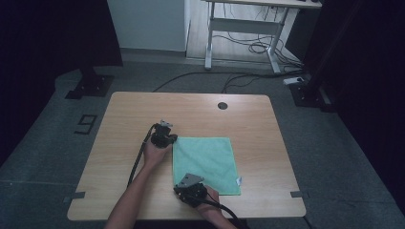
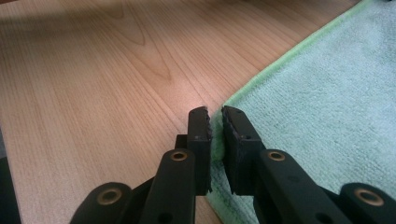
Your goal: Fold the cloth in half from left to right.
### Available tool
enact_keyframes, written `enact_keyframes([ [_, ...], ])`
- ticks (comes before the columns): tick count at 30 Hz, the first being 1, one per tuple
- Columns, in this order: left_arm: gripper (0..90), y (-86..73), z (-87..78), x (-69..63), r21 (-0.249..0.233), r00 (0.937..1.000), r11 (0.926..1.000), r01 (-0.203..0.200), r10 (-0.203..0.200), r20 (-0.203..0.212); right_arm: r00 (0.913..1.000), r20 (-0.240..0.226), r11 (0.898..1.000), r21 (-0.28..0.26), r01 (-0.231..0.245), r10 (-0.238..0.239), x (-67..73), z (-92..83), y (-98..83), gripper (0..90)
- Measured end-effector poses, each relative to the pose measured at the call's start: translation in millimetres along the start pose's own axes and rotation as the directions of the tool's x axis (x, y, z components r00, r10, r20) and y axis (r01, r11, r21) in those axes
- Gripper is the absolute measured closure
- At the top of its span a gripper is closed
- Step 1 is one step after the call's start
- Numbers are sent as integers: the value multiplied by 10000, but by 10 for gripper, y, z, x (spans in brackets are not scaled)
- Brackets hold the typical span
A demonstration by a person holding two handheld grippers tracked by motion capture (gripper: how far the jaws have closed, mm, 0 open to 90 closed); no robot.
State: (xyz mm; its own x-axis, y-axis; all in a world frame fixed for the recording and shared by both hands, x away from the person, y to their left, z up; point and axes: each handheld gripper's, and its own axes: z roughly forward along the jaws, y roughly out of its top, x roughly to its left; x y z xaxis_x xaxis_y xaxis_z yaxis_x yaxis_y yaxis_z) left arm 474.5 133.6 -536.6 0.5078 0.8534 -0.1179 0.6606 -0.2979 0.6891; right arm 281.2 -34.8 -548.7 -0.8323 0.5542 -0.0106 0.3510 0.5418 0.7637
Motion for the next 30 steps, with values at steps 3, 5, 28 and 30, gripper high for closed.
enact_keyframes([
  [3, 868, 40, -44, -11, -123, 10000, 9999, 3, -3, 38, 10000, 70, 10000, -93, 15, -15, 21, -3, 4, 823],
  [5, 870, 67, -81, -23, -254, 10000, 9997, -34, 35, 41, 9999, 111, 9998, -202, 19, -16, 34, -7, 12, 826],
  [28, 870, 443, -503, -207, -912, 9981, 9939, -621, 614, -108, 9991, -248, 9827, -1812, -373, 333, 143, -215, 373, 876],
  [30, 870, 430, -493, -198, -843, 9982, 9947, -594, 586, -119, 9992, -236, 9829, -1803, -369, 332, 145, -215, 360, 876],
])
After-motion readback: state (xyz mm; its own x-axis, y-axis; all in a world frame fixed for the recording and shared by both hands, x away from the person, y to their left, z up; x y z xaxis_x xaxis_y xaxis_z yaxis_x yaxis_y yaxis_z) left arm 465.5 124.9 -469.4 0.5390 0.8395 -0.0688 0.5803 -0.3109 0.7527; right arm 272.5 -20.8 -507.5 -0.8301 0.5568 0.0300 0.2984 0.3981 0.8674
